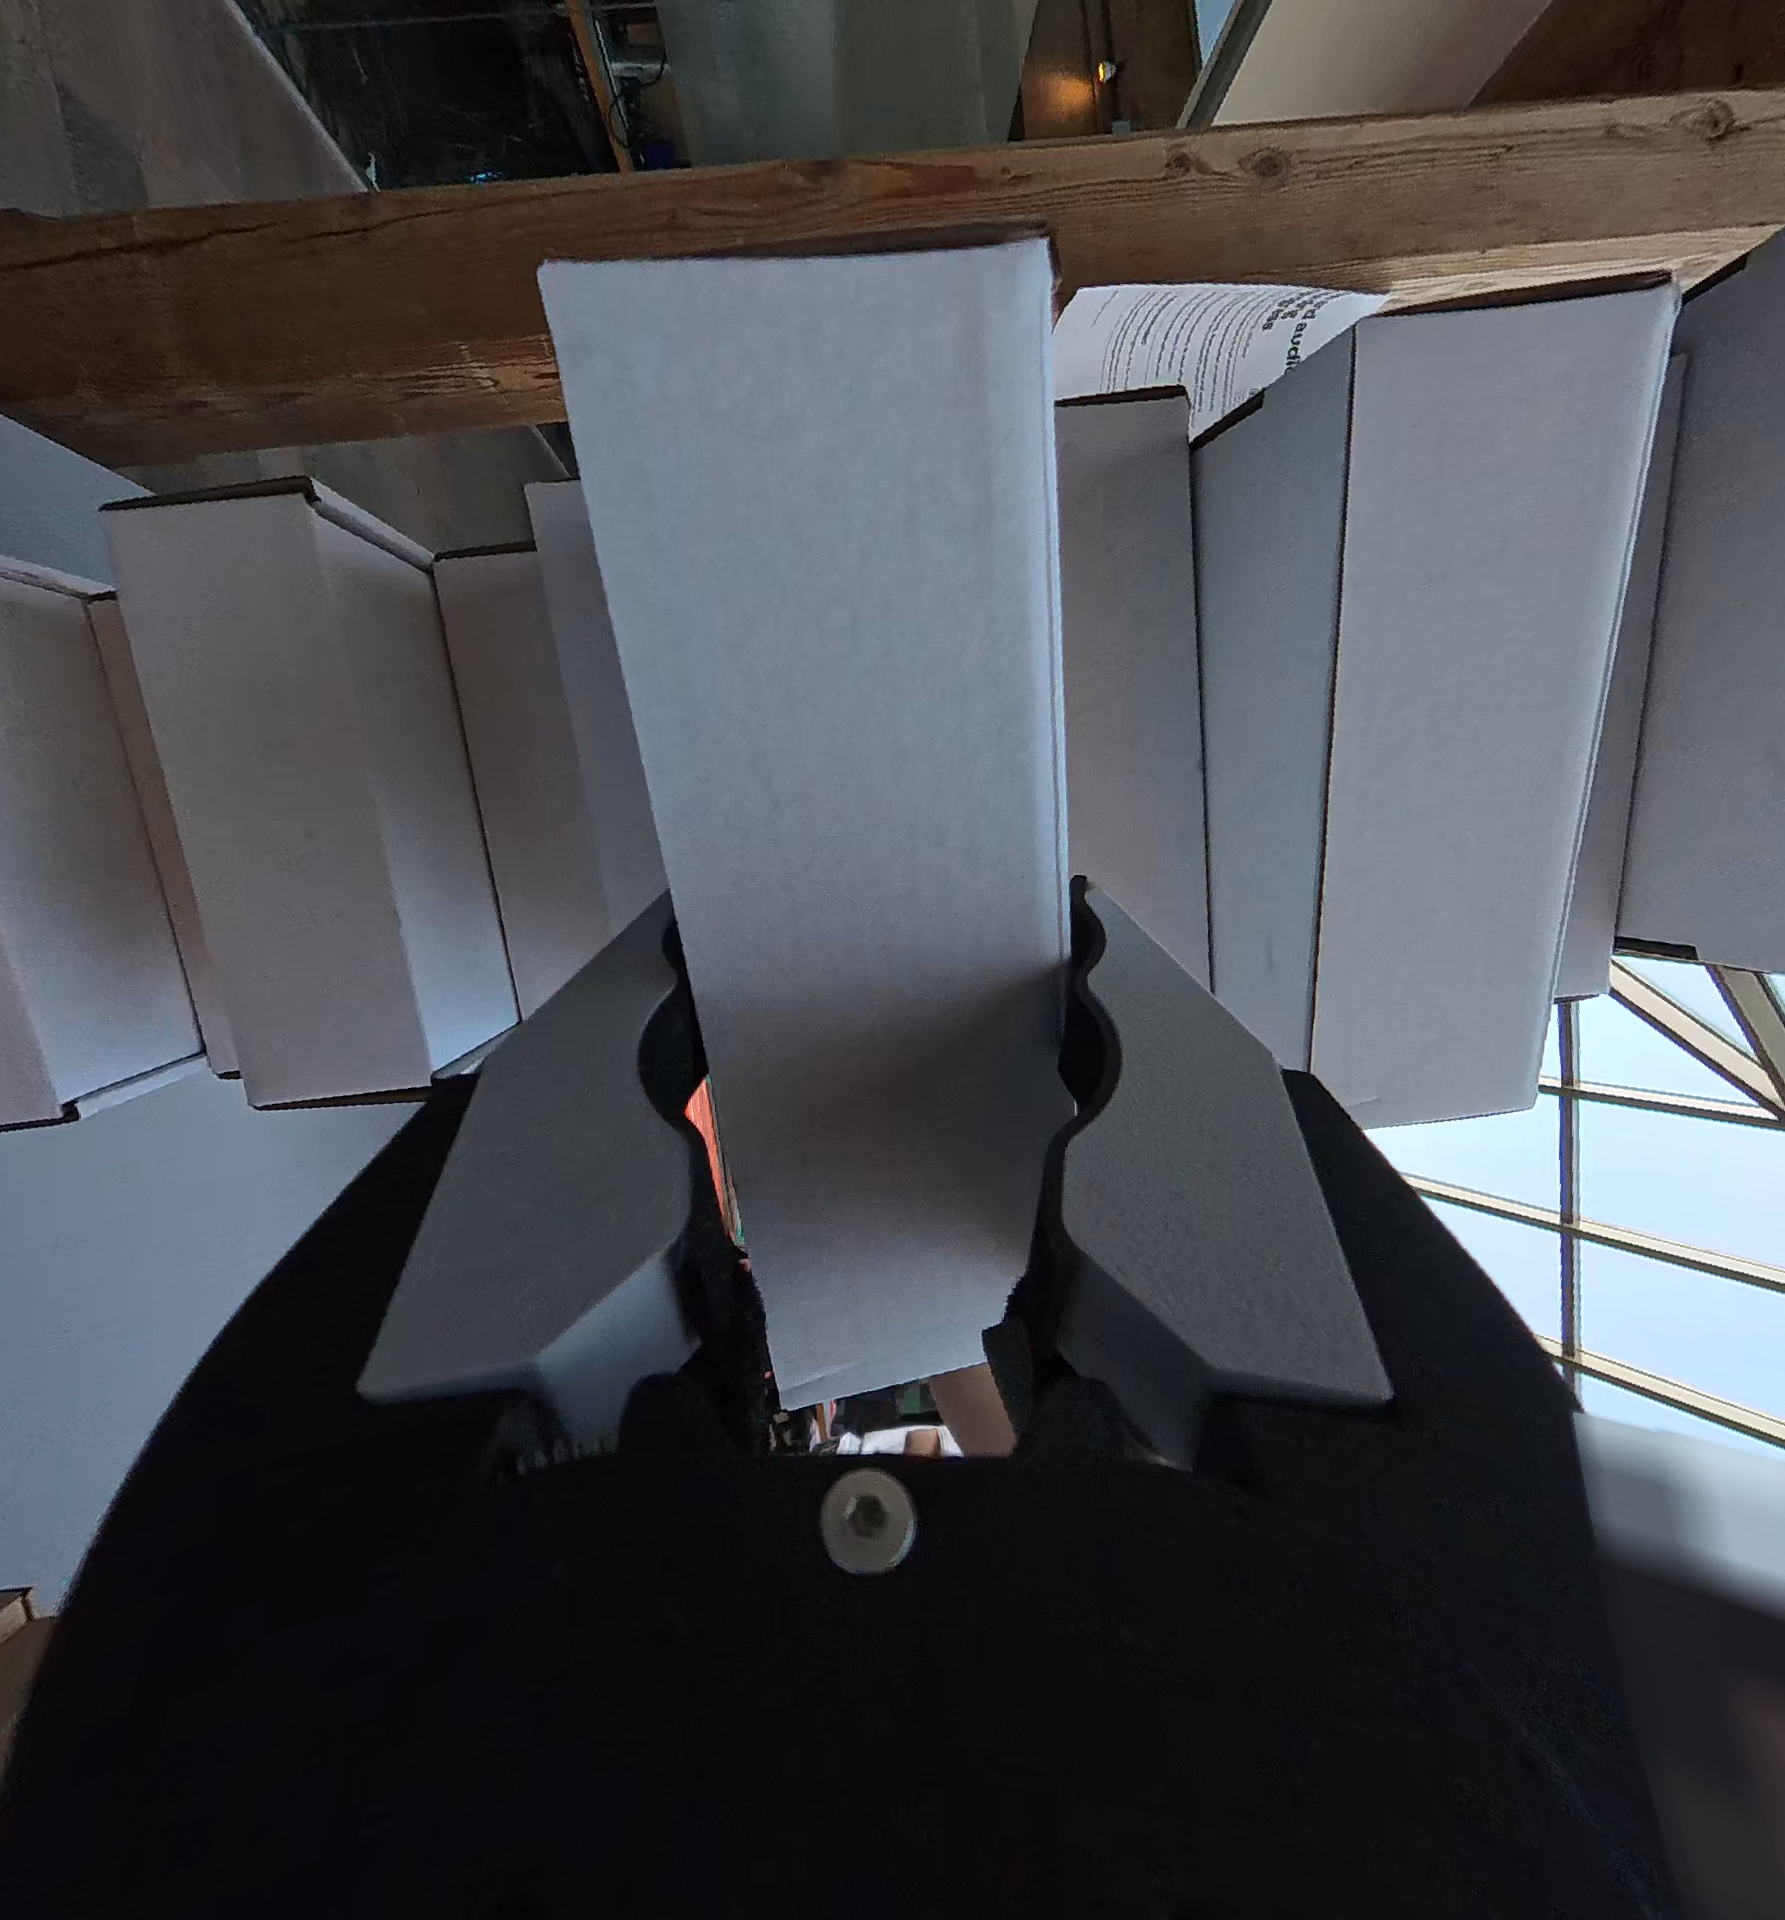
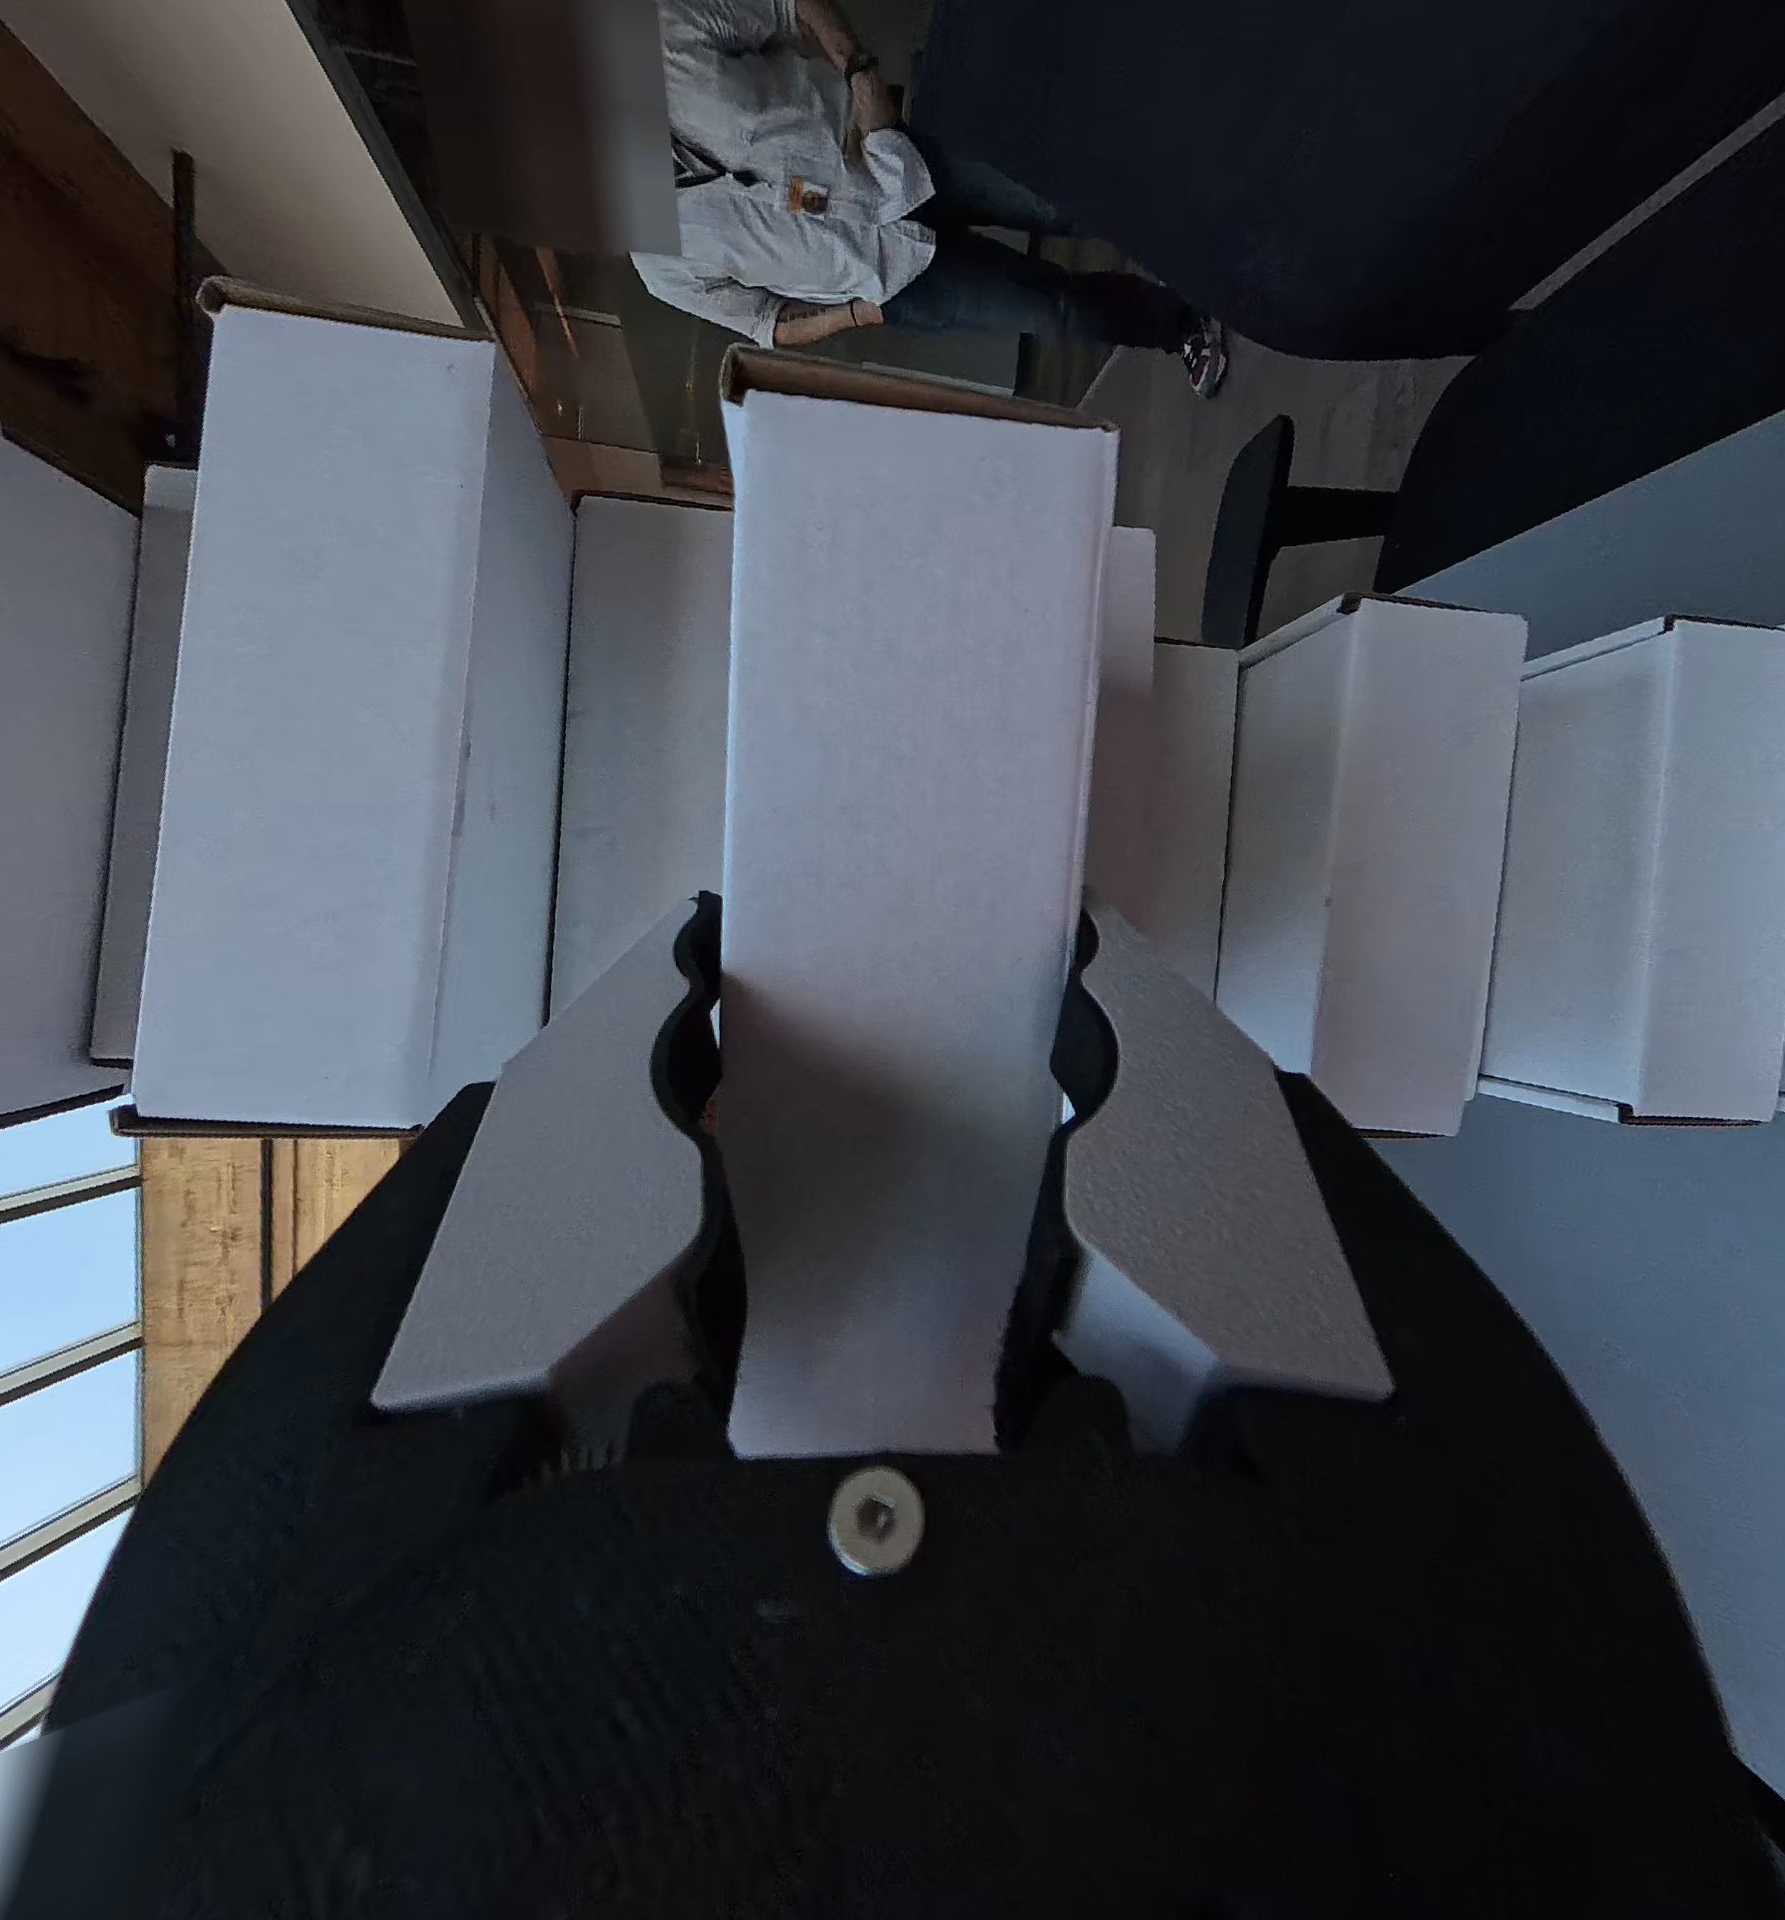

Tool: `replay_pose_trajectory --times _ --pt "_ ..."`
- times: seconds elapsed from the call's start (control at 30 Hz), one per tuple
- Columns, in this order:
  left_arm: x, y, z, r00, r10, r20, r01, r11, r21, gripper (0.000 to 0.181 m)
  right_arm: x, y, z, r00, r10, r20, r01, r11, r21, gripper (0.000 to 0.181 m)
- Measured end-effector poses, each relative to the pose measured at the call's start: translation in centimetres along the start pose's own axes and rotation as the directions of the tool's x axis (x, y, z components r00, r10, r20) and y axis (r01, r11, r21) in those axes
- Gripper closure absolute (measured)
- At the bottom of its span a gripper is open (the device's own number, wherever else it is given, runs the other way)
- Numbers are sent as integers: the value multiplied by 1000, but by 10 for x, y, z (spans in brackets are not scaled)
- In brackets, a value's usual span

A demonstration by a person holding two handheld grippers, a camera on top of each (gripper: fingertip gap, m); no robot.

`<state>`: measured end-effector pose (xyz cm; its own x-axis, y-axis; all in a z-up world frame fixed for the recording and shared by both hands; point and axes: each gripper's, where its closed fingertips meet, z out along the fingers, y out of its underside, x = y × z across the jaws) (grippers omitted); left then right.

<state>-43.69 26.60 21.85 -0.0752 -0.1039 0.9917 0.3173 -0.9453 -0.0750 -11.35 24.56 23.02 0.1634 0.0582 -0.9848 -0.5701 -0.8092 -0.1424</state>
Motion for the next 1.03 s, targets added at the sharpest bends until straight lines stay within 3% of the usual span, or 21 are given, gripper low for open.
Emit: replay_pose_trajectory --times 0.2,1.03 --pt "8 -2 -1 996 -59 -66 60 998 10 114 0 0 0 1000 11 -26 -11 1000 11 118" --pt "11 -4 10 998 -24 -56 20 998 -67 114 1 1 6 999 28 18 -28 1000 2 118"
